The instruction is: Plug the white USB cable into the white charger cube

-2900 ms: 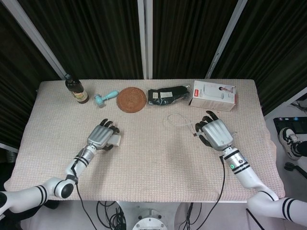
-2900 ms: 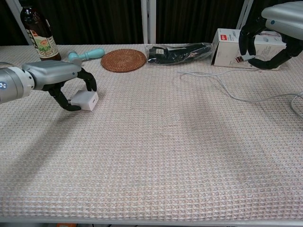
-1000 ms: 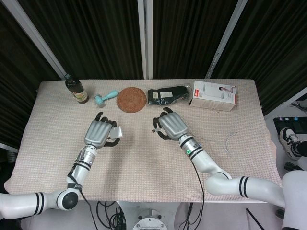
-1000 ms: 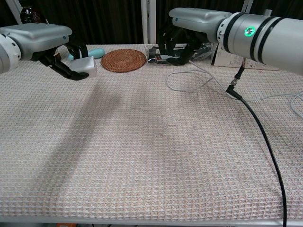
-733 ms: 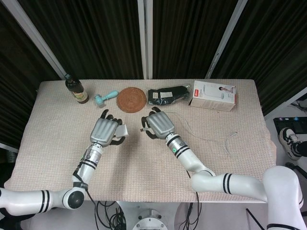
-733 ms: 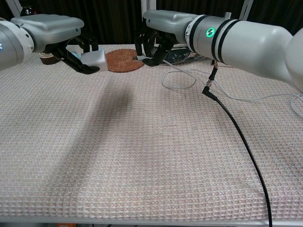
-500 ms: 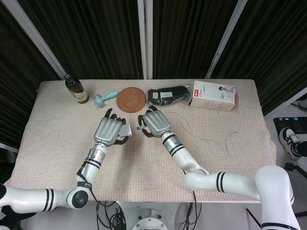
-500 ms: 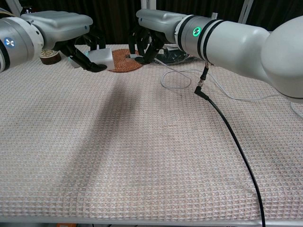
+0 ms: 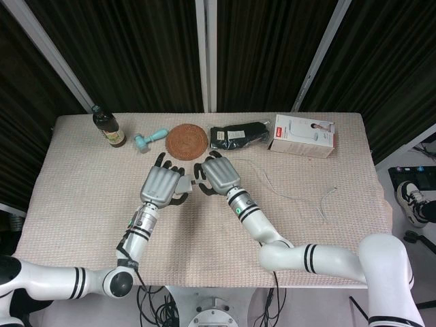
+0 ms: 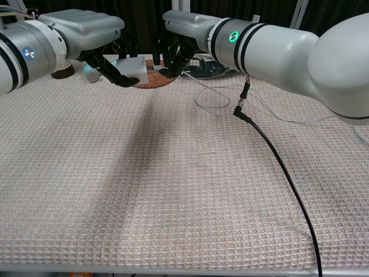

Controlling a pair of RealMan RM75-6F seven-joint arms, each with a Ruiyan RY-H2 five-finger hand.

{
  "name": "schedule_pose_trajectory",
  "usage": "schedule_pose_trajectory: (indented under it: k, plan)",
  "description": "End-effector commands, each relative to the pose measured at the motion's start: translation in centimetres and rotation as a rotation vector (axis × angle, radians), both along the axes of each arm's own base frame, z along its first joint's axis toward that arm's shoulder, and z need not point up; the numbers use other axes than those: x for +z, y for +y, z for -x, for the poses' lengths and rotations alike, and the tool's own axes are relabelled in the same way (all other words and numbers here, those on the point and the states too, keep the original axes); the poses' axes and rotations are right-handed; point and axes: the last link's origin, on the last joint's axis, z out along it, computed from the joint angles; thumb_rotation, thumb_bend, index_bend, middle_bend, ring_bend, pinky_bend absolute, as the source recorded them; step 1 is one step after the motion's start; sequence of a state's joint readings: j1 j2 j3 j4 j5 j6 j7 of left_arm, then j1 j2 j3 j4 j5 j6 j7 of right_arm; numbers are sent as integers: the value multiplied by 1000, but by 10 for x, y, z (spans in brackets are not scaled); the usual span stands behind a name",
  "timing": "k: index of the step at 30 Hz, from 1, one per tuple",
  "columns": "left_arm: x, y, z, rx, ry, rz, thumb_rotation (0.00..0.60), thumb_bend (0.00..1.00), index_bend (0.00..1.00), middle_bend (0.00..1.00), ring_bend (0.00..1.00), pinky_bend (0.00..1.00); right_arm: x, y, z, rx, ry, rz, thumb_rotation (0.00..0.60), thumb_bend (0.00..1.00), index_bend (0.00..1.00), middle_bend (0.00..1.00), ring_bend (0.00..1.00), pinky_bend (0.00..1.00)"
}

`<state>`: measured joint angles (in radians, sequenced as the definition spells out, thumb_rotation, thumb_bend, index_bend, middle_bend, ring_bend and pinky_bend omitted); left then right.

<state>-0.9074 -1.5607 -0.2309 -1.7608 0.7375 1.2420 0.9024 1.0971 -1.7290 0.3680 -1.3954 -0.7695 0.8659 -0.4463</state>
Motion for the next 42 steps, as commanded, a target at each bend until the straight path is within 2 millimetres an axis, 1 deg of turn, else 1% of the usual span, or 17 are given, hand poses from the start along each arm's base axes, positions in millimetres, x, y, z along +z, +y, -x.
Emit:
schedule_pose_trajectory:
  k: [1, 19, 42]
  plan:
    - [0, 0, -1, -1, 2, -6, 422, 309, 464, 460, 239, 97, -1, 0, 0, -5, -4, -4, 600, 404, 678, 549, 321, 152]
    - [-5, 1, -4, -10, 35, -18, 426, 309, 464, 460, 239, 96, -5, -2, -4, -21, -23, -9, 600, 404, 678, 549, 325, 147]
    - [-14, 2, -8, -14, 4, -23, 424, 309, 464, 460, 239, 96, -15, -3, -6, -58, -61, -28, 600, 403, 678, 548, 325, 133]
